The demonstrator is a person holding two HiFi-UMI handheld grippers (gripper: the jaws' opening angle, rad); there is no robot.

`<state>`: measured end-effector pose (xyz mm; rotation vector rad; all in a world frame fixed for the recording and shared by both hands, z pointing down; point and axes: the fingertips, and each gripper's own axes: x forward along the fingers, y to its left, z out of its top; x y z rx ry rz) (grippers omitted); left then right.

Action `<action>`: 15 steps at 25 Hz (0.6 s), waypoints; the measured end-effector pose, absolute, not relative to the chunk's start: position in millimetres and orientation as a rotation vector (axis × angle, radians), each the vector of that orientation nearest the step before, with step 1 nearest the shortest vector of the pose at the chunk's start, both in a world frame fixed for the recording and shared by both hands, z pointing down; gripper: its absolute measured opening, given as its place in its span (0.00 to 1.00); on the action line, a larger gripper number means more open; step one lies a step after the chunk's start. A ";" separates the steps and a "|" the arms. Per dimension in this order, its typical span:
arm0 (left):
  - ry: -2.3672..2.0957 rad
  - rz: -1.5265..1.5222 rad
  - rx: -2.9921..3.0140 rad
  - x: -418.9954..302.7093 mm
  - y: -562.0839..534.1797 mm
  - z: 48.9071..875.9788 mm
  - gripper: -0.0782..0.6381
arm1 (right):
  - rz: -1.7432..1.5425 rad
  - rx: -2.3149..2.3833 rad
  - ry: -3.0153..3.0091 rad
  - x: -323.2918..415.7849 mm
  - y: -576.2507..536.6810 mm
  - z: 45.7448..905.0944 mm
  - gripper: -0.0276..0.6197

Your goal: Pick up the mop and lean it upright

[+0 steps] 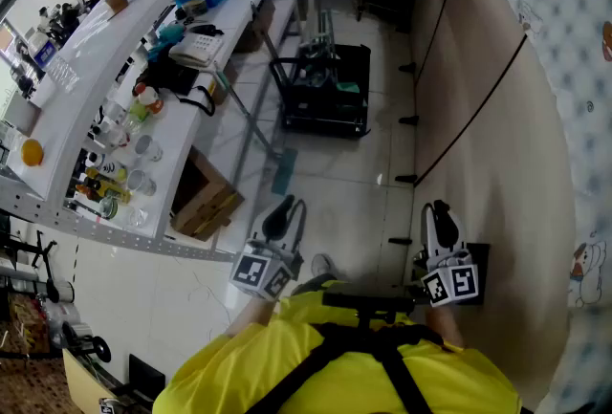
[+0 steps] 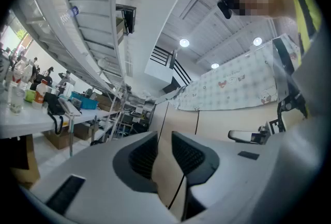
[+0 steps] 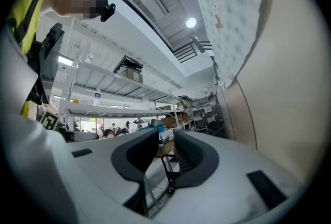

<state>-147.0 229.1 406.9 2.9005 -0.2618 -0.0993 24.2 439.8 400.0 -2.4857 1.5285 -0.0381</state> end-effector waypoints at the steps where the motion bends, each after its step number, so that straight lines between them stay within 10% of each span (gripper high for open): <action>1: -0.230 -0.085 2.913 -140.3 220.8 406.9 0.14 | -0.029 -2.478 1.530 28.6 426.3 396.3 0.14; 4: -0.172 -0.054 2.956 -119.7 192.1 407.9 0.11 | 0.017 -2.475 1.526 43.7 388.9 387.9 0.05; 8: -0.163 -0.032 2.987 -89.5 145.6 411.3 0.23 | -0.015 -2.456 1.520 64.6 349.2 394.1 0.22; 9: -0.165 -0.021 2.978 -80.8 136.4 412.1 0.27 | -0.037 -2.462 1.536 68.8 340.9 397.6 0.11; 15: -0.246 0.011 2.924 -23.6 87.4 434.5 0.18 | -0.163 -2.459 1.586 131.5 284.3 426.8 0.13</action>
